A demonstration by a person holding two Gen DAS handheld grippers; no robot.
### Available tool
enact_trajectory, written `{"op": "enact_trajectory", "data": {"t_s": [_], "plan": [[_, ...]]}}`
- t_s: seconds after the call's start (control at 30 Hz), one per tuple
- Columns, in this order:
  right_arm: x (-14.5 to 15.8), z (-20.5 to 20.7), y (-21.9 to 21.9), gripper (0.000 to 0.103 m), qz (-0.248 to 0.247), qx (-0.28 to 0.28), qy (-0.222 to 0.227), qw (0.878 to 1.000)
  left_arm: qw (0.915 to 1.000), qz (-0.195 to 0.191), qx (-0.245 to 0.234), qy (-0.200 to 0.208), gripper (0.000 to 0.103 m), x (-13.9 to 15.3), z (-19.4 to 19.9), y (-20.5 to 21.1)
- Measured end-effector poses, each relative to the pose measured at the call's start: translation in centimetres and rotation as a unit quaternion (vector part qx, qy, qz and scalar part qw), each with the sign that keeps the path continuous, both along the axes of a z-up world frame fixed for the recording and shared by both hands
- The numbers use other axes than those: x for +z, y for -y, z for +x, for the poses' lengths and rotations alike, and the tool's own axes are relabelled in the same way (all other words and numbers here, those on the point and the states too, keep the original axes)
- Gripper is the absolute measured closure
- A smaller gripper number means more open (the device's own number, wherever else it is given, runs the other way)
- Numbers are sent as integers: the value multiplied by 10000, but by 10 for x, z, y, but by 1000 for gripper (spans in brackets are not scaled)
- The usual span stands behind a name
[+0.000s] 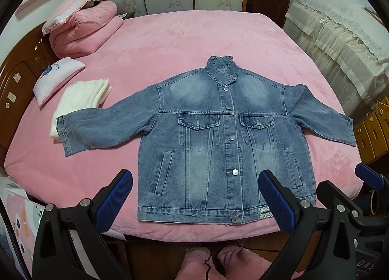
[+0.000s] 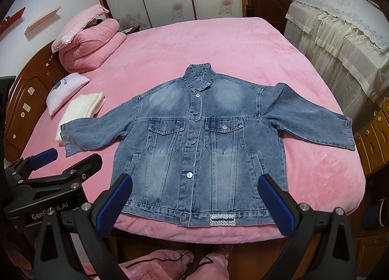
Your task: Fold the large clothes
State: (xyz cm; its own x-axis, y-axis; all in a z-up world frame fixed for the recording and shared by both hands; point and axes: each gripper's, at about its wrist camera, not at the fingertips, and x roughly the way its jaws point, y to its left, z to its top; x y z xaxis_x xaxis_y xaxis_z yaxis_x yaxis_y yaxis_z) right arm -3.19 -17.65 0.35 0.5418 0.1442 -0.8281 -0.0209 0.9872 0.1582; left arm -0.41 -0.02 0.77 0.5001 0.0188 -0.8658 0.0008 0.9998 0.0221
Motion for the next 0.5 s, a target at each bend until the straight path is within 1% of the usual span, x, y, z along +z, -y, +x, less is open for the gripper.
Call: {"op": "enact_trajectory", "data": {"t_s": [0.3, 0.5], "plan": [[-1, 0, 0, 0, -24, 17, -2, 10000, 10000, 5, -1, -10, 1, -1, 0, 0], [-7, 9, 5, 0, -66, 66, -63, 9999, 10000, -14, 13, -26, 1, 0, 1, -1]]}}
